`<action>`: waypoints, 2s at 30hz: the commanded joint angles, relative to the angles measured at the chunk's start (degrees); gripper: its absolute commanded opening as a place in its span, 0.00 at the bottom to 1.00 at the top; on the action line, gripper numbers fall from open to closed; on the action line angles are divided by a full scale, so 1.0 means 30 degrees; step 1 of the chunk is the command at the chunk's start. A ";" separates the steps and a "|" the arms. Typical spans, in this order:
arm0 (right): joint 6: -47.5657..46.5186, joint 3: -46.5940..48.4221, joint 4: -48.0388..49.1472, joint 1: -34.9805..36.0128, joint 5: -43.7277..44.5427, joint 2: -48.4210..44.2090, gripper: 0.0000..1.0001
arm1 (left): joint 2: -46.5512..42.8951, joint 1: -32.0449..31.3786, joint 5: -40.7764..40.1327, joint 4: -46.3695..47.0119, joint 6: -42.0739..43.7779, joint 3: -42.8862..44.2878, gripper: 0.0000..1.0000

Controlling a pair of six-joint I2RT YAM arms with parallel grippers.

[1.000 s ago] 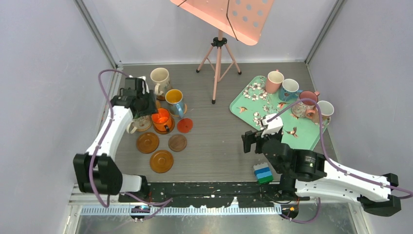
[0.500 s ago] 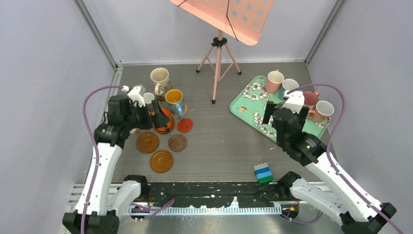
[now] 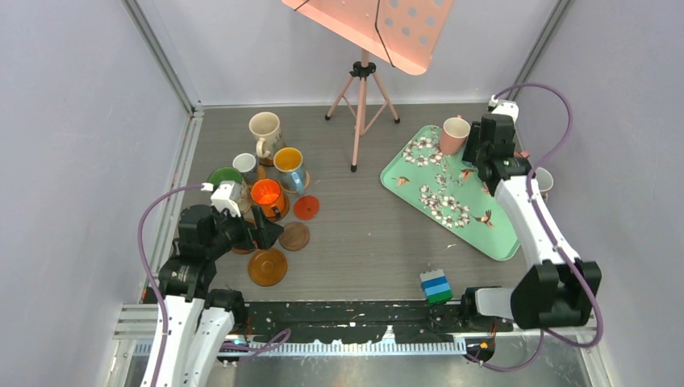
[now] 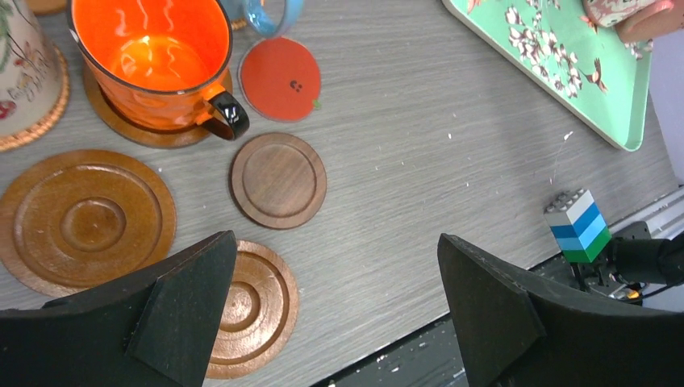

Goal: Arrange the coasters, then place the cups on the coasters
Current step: Pick up the cup from the tray.

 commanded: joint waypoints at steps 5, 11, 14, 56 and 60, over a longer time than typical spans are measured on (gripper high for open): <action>-0.2143 0.5239 0.0247 -0.2080 -0.3256 0.5465 0.49 | -0.0417 -0.0282 -0.0817 0.0923 -0.0236 0.0181 0.99; -0.4064 0.8653 -0.2321 -0.2320 -0.3498 0.9236 0.48 | -0.0712 -0.1504 -0.1315 0.0674 -0.0039 0.0245 0.99; -0.4970 0.9044 -0.2439 -0.2366 -0.3744 1.0016 0.47 | -0.0657 -0.1821 -0.1317 -0.0438 0.0093 0.0628 0.99; -0.5997 0.8237 -0.0829 -0.2521 -0.7745 1.0721 0.06 | -0.2114 -0.1822 -0.2393 -0.0845 0.0008 0.0269 0.99; -0.6016 0.7775 -0.0767 -0.2250 -0.8223 1.0137 0.05 | -0.2142 -0.1822 -0.2420 -0.0812 0.0001 0.0258 0.99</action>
